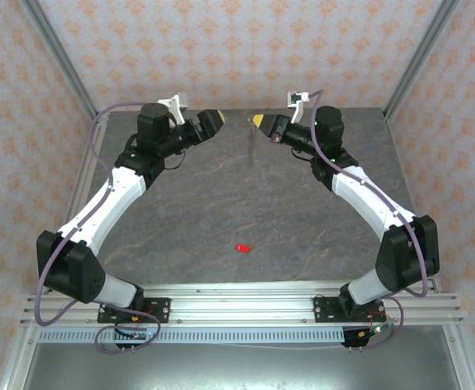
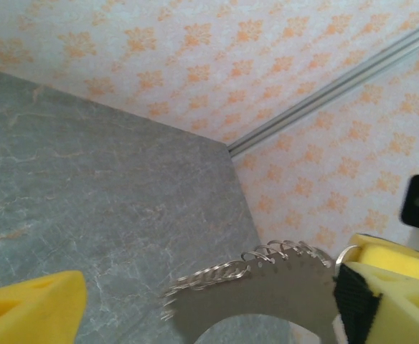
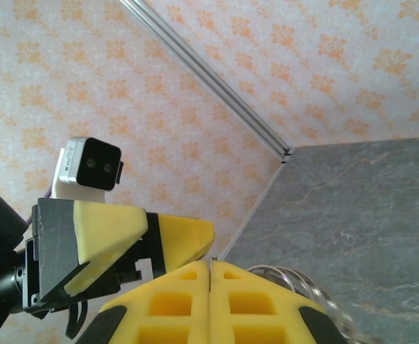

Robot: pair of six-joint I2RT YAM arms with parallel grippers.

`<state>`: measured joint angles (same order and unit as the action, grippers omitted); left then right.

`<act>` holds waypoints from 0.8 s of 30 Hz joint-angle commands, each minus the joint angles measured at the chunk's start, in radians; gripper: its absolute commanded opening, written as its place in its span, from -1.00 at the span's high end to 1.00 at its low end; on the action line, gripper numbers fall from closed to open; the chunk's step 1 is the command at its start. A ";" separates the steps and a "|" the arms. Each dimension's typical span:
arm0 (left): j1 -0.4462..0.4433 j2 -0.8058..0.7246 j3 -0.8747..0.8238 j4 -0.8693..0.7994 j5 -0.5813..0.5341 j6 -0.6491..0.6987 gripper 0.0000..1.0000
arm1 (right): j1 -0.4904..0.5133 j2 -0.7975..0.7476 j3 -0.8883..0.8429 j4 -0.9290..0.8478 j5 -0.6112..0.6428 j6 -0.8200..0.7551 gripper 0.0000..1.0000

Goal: Put the keys on the keyring

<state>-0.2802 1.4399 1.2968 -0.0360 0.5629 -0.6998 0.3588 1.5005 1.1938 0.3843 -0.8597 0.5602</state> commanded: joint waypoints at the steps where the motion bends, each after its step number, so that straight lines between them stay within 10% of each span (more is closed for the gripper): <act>1: 0.010 -0.015 0.046 0.065 0.093 0.022 -0.67 | -0.001 -0.036 -0.025 0.174 -0.053 0.078 1.00; 12: -0.010 0.011 -0.032 0.350 0.239 -0.149 0.00 | 0.002 -0.084 -0.097 0.240 -0.073 0.137 1.00; 24: -0.099 0.028 0.024 0.231 0.236 -0.064 0.10 | 0.029 -0.135 -0.200 0.325 -0.038 0.189 1.00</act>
<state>-0.3779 1.4490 1.2823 0.2016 0.7799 -0.7845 0.3737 1.4193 1.0061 0.6201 -0.9020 0.7372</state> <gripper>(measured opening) 0.460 0.044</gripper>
